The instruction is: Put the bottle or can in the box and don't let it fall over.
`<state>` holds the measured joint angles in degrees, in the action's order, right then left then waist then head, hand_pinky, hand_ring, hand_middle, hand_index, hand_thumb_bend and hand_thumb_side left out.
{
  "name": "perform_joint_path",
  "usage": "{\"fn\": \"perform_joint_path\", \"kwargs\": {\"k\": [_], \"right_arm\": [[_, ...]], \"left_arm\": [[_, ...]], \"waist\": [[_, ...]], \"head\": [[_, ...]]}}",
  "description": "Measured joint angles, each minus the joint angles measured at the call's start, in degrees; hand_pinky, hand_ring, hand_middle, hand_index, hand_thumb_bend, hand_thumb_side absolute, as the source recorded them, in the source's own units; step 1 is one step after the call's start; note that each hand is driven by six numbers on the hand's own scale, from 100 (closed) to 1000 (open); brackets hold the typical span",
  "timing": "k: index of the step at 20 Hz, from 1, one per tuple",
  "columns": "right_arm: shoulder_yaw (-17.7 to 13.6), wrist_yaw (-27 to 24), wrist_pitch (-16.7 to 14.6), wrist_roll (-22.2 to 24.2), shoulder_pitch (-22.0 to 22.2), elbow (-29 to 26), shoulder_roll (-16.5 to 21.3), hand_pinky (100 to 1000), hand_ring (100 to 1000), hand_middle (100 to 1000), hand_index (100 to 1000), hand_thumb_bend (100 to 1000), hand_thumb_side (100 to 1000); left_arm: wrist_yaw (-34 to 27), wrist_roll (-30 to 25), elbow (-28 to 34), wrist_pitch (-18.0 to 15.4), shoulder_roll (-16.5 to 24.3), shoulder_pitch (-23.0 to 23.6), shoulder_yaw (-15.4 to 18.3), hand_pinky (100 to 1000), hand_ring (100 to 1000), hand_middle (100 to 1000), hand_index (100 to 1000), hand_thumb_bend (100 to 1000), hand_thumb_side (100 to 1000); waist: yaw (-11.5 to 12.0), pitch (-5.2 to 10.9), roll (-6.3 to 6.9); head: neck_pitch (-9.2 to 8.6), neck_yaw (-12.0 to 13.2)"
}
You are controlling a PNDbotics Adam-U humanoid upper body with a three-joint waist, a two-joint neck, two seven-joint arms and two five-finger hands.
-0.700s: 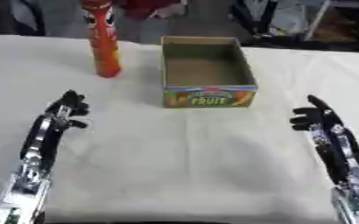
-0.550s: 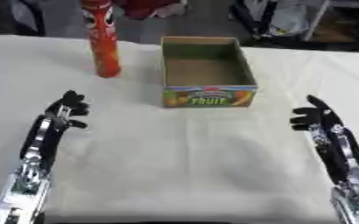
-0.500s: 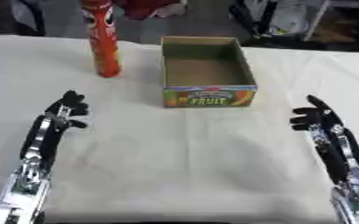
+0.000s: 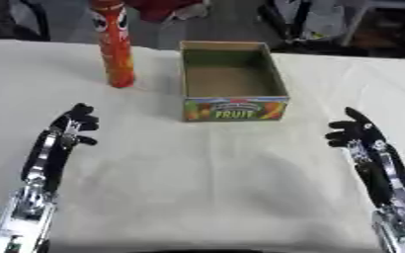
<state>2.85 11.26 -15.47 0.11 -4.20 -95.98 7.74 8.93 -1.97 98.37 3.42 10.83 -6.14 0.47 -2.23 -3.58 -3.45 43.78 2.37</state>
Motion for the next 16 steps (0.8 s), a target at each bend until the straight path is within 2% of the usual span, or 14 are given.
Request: {"fn": "perform_joint_path", "kwargs": {"k": [2,4,5,9,12,16], "right_arm": [[-0.01,0.0,0.0,0.0,0.06,0.04,0.0,666,683,702,941,100,833],[-0.04,0.07,0.02,-0.01,0.3,0.43,0.1,665,683,701,941,100,835],[-0.08,0.12,0.03,-0.02,0.34,0.65,0.22,665,683,701,941,100,836],[-0.36,0.32,0.11,-0.13,0.74,1.46,1.04,665,683,701,941,100,839],[-0.33,0.5,0.09,-0.12,0.93,1.98,1.43,664,683,701,941,100,839],[-0.29,0.62,-0.03,0.01,1.45,2.58,1.74,664,683,701,941,100,845]], "left_arm": [[1.1,0.42,1.11,-0.32,1.53,-0.45,0.22,629,727,667,844,570,806],[2.36,0.91,3.07,-1.1,3.57,-2.17,0.67,641,731,673,855,610,770],[3.11,1.1,4.34,-1.47,4.75,-3.3,0.92,663,741,686,871,663,751],[6.39,0.06,8.5,-1.03,9.9,-8.74,0.62,737,782,750,938,783,756],[9.05,-2.18,8.01,1.03,14.05,-12.95,-1.49,775,795,778,962,811,771],[12.36,-5.43,4.04,4.12,19.25,-18.09,-4.53,796,796,791,974,816,783]], "waist": [[-0.1,0.11,0.45],[-0.11,0.76,1.64],[-0.11,1.08,2.2],[-0.15,1.76,2.93],[-0.36,2.41,3.74],[-1.33,2.81,4.37]], "head": [[0.0,0.08],[0.0,0.28],[0.0,0.3],[0.0,-0.01],[0.0,-0.41],[0.01,-0.72]]}}
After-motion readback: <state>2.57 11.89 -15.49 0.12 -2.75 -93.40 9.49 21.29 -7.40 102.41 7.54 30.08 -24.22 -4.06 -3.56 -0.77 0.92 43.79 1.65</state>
